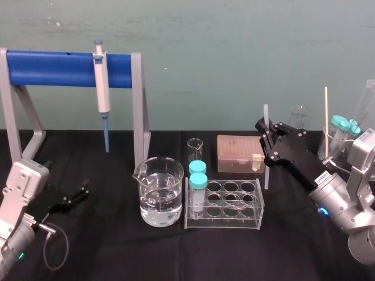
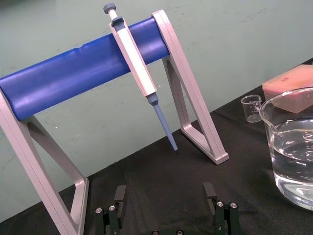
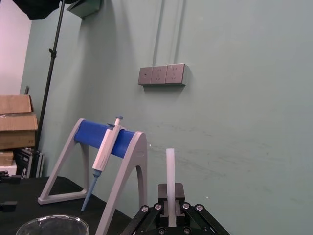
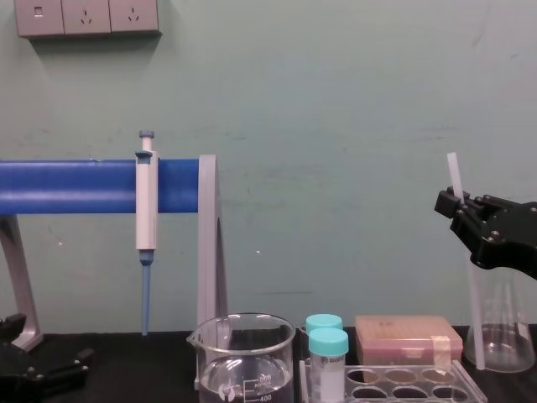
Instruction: Pick up the stirring rod with one hand, then place it down.
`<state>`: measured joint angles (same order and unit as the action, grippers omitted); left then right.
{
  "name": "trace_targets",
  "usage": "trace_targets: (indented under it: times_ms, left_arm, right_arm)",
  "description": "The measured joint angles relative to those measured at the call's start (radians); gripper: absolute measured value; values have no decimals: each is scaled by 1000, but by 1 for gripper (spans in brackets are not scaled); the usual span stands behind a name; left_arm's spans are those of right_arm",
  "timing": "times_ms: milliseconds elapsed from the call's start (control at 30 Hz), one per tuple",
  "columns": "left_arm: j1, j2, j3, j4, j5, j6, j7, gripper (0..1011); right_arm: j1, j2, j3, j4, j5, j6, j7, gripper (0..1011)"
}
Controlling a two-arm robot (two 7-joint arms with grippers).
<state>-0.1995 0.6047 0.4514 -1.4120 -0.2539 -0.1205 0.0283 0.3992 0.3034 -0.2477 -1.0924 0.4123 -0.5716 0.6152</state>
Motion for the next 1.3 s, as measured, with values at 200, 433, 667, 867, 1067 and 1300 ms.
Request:
trace_targets:
  times_ms: [200,433,667,867,1067,1300]
  left_arm:
    - [0,0,0,0,0,0,0,1000]
    - [0,0,0,0,0,0,0,1000]
    - [0,0,0,0,0,0,0,1000]
    - [0,0,0,0,0,0,0,1000]
    - [0,0,0,0,0,0,0,1000]
    - [0,0,0,0,0,0,0,1000]
  right_arm:
    - [0,0,0,0,0,0,0,72]
    - [0,0,0,0,0,0,0,72]
    - [0,0,0,0,0,0,0,72]
    - [0,0,0,0,0,0,0,72]
    - [0,0,0,0,0,0,0,72]
    - [0,0,0,0,0,0,0,72]
